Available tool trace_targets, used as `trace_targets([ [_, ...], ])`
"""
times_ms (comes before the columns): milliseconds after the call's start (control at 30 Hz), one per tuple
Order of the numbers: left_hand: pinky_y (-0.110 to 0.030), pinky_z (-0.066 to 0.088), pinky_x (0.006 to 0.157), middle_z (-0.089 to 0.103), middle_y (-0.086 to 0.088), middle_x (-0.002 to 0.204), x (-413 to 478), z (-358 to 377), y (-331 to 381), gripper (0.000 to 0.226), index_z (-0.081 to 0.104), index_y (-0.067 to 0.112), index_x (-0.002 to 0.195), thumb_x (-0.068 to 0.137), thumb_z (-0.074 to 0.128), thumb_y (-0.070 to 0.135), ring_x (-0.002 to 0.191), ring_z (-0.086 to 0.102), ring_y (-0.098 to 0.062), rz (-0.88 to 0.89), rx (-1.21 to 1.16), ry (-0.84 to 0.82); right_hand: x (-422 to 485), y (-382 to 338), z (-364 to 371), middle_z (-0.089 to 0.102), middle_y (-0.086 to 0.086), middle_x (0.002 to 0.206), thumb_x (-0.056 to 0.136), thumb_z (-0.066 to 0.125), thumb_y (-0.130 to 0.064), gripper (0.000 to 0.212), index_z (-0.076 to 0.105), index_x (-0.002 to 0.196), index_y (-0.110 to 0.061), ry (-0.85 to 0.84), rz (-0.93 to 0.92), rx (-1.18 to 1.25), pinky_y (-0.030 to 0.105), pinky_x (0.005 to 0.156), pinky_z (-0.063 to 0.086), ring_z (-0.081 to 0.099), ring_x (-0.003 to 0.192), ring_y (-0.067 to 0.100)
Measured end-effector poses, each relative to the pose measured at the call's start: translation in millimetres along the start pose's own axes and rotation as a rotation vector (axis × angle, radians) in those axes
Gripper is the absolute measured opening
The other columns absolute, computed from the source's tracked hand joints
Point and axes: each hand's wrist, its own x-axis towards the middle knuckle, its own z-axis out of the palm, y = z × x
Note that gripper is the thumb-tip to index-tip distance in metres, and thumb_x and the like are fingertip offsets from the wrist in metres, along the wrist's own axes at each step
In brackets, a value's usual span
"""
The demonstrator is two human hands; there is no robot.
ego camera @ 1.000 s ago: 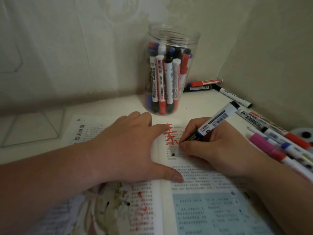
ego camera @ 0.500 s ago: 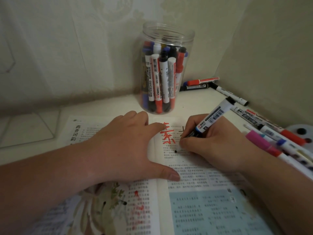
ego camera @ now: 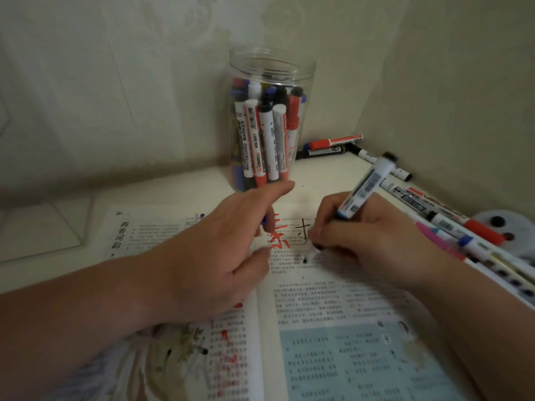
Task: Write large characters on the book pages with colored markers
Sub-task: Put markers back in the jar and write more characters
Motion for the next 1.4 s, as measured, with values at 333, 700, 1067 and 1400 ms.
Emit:
trace_targets([
  [333,-0.024,0.054,0.094,0.058,0.026,0.121,1,12,0,0.069,0.032,0.049,0.138,0.091,0.07,0.015,0.109,0.067,-0.005,0.033,-0.362,0.129,-7,-1,-3,0.031,0.026,0.066,0.068,0.086,-0.025,0.026,0.062,0.075,-0.016,0.025,-0.27,0.534,0.022,0.044,0.027,0.031,0.049,0.015],
  [700,-0.023,0.057,0.085,0.073,0.022,0.101,-1,7,7,0.076,0.039,0.058,0.134,0.078,0.08,0.029,0.094,0.072,-0.002,0.003,-0.332,0.133,-14,-8,9,0.064,0.012,0.067,0.082,0.08,-0.025,0.021,0.065,0.079,-0.011,0.068,-0.315,0.1,0.041,0.055,0.049,0.057,0.061,0.037],
  [1067,-0.011,0.044,0.074,0.072,0.026,0.094,1,12,10,0.087,0.027,0.065,0.139,0.074,0.08,0.043,0.092,0.067,0.002,-0.035,-0.28,0.146,-16,-14,20,0.072,0.0,0.081,0.086,0.08,-0.017,0.054,0.049,0.125,-0.037,0.302,-0.467,0.111,0.034,0.054,0.057,0.066,0.062,0.018],
  [1400,-0.013,0.052,0.066,0.068,0.035,0.09,2,22,2,0.078,0.044,0.078,0.109,0.048,0.089,0.064,0.077,0.066,0.012,-0.029,-0.326,0.282,-13,-15,39,0.074,0.0,0.092,0.093,0.072,-0.011,0.056,0.046,0.137,-0.033,0.273,-0.564,-0.152,0.034,0.064,0.057,0.068,0.064,0.017],
])
